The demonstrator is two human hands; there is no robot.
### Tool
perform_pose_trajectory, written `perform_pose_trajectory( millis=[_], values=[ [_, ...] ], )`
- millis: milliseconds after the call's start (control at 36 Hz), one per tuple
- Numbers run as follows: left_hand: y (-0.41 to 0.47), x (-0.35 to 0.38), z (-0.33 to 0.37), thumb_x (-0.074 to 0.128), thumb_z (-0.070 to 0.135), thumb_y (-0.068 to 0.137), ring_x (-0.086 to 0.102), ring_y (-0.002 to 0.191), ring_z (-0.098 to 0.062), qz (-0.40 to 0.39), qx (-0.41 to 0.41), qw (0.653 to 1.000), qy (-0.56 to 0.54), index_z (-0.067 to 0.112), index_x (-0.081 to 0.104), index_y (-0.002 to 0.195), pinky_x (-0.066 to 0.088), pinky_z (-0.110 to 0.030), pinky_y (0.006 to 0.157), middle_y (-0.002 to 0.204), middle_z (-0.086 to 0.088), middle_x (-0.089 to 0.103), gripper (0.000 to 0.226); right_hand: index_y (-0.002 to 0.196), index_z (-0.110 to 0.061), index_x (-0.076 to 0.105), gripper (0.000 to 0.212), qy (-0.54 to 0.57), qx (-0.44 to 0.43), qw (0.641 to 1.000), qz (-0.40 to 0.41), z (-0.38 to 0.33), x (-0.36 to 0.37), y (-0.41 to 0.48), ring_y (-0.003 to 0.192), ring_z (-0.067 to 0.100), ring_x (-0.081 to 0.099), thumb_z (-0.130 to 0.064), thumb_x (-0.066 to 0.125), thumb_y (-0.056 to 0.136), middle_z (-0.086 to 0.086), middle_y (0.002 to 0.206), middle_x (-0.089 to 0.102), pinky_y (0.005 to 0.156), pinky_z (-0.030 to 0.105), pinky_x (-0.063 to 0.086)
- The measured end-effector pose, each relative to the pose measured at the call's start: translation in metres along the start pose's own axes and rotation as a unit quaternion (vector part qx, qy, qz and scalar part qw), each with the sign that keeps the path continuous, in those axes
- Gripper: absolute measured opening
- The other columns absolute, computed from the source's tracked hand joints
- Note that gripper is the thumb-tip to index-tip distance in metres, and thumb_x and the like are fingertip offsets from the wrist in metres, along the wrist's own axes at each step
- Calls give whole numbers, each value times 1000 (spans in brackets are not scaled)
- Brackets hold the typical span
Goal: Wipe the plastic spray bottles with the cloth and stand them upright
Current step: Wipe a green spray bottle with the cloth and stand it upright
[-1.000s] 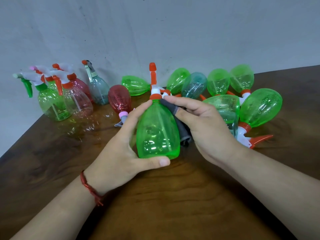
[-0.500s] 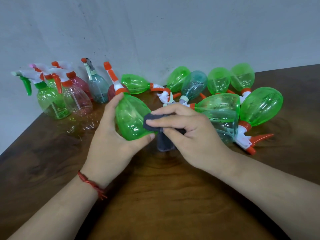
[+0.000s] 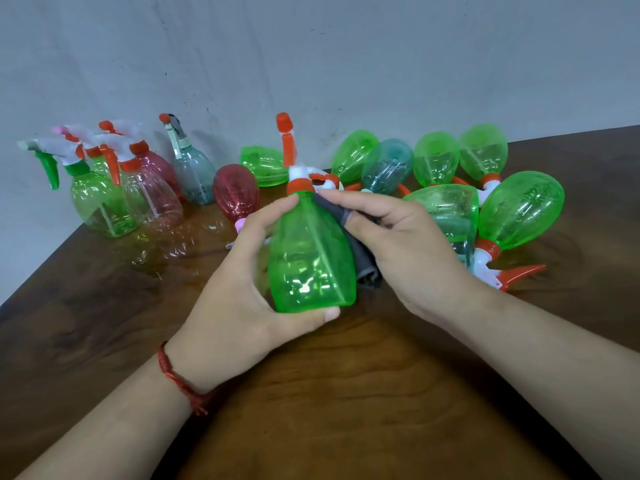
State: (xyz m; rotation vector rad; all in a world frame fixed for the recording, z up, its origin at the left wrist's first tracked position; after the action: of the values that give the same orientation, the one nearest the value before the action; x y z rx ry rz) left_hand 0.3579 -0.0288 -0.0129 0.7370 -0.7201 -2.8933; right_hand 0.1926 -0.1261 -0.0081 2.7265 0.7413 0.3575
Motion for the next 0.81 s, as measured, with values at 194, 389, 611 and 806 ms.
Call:
perform_pose_trajectory(
  millis=[194,389,611,806],
  values=[
    [2,-2,-3,101,15,66,53,146,-19,-51,-10,998,-20,23,31,163,48,-39,119,158,7,51,120,122,-10,76,29,88,23,996,15,-1,-1,0,112,19,74,3,56,105,8,120,79,98,31,60],
    [2,-1,1,100,20,68,53,146,-18,-11,25,998,49,25,32,164,46,-44,120,157,15,49,117,119,-14,78,31,-2,-34,999,-1,-4,0,-4,109,10,75,4,56,105,0,117,80,86,20,58],
    [6,-18,-17,102,38,69,57,142,-16,110,-17,992,67,38,38,161,47,-46,118,156,7,55,112,119,-14,81,39,-244,-165,955,-23,-3,6,-14,130,8,64,12,59,99,-6,133,72,112,22,45],
    [7,-28,-31,99,51,64,59,140,-17,149,-62,985,68,42,38,159,49,-49,116,154,9,56,113,118,-18,82,39,-314,-223,921,-55,-5,16,-21,126,2,64,8,60,100,-8,137,70,107,22,50]
  ],
)
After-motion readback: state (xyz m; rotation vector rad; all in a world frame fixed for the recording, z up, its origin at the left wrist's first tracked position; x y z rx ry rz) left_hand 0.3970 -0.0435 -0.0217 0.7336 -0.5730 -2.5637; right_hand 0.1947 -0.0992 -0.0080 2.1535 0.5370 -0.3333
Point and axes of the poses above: each hand's wrist, its own y-axis towards the middle knuckle, its own x-axis out of the palm, z = x × y, the point moved 4 cm from there along y, towards the middle knuckle
